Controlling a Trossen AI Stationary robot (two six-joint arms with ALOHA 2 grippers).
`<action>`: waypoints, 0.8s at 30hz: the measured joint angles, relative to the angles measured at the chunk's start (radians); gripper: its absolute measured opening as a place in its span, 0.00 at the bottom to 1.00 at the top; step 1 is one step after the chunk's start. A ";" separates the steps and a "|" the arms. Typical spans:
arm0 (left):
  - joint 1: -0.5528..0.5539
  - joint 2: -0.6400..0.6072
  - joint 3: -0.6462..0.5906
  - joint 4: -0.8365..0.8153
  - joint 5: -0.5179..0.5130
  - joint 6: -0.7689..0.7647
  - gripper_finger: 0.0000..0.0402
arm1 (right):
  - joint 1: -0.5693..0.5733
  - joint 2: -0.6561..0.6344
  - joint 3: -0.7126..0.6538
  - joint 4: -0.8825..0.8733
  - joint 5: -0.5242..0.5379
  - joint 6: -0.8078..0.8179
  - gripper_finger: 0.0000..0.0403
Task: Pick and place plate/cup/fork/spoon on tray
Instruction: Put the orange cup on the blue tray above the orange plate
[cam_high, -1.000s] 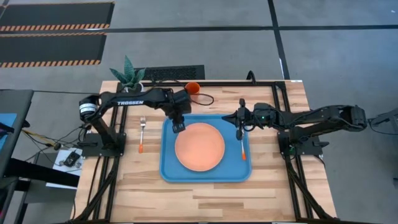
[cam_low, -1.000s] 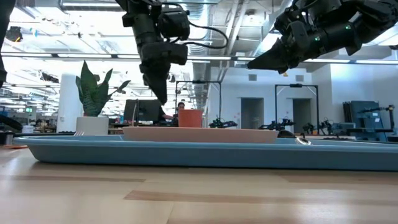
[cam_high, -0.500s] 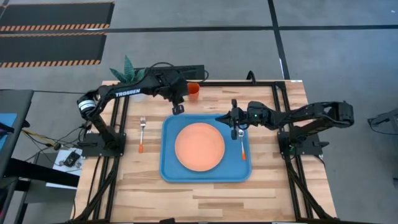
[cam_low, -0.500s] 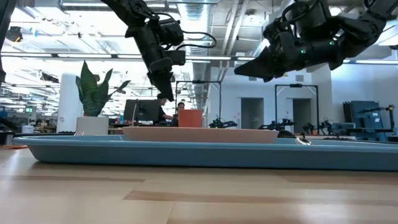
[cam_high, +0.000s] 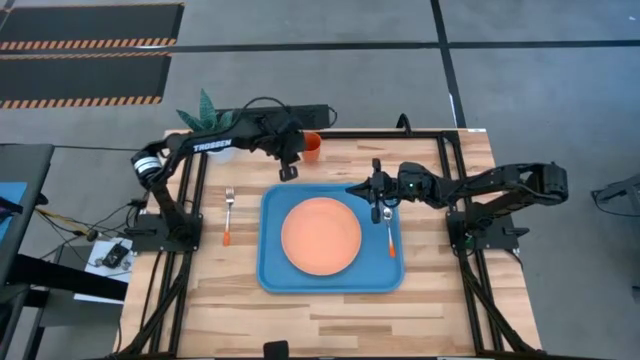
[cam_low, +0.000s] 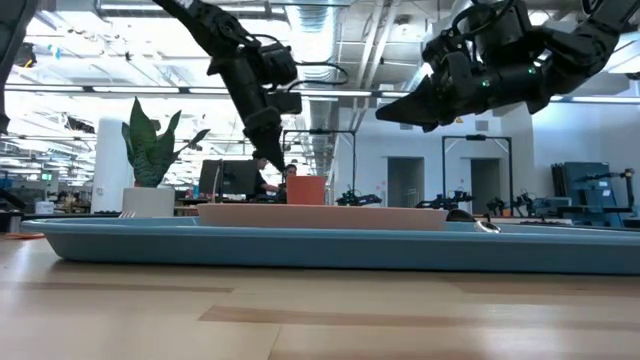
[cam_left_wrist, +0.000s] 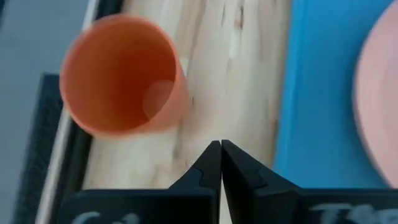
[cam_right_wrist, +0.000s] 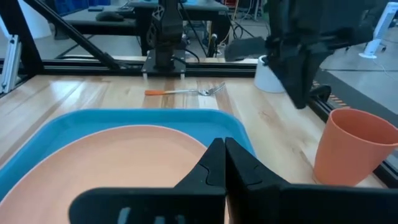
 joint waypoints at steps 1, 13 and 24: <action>-0.001 0.007 0.010 0.016 -0.011 0.007 0.00 | 0.000 0.000 0.000 0.000 0.000 0.000 0.02; 0.010 0.030 0.104 0.065 -0.065 0.098 0.20 | 0.001 0.000 0.000 -0.001 -0.001 0.000 0.02; 0.012 0.030 0.103 0.064 -0.067 0.197 0.34 | 0.001 0.000 0.000 0.009 -0.020 0.000 0.02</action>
